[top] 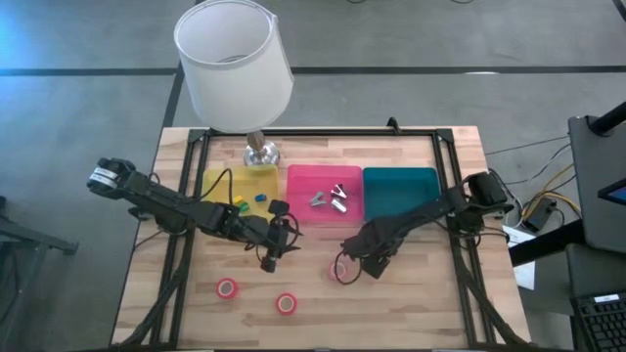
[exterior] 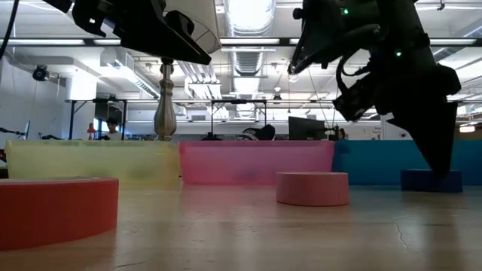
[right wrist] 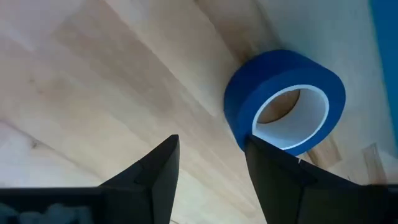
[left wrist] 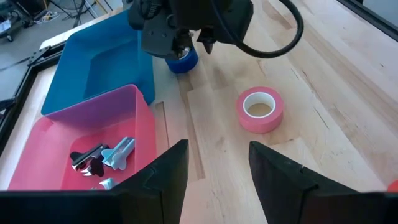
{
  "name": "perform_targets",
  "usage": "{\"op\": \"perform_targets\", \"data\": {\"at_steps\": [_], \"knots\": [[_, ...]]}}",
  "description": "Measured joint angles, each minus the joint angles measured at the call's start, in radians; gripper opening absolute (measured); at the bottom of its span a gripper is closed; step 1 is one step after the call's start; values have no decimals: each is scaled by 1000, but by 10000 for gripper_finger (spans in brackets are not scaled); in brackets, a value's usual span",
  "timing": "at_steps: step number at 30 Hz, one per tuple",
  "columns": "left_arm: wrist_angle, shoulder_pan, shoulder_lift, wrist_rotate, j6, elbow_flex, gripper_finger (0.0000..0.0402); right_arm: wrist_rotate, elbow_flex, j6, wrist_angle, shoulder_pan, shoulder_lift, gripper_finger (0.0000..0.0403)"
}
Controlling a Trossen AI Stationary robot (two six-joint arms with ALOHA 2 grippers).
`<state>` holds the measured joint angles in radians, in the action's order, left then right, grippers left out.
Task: Pick and place Stapler, Stapler remover, tape
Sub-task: Put the blue tape into the blue bin
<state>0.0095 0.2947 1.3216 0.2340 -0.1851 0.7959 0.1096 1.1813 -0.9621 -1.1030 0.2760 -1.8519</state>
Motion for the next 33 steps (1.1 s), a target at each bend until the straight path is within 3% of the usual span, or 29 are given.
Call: {"op": "perform_targets", "data": {"at_steps": [10,33], "knots": [[6,1,0,0,87,0,172,-47,-4,71,18,0,4,178],[6,1,0,0,136,0,172,-116,-33,1,-51,-2,30,178]]}}
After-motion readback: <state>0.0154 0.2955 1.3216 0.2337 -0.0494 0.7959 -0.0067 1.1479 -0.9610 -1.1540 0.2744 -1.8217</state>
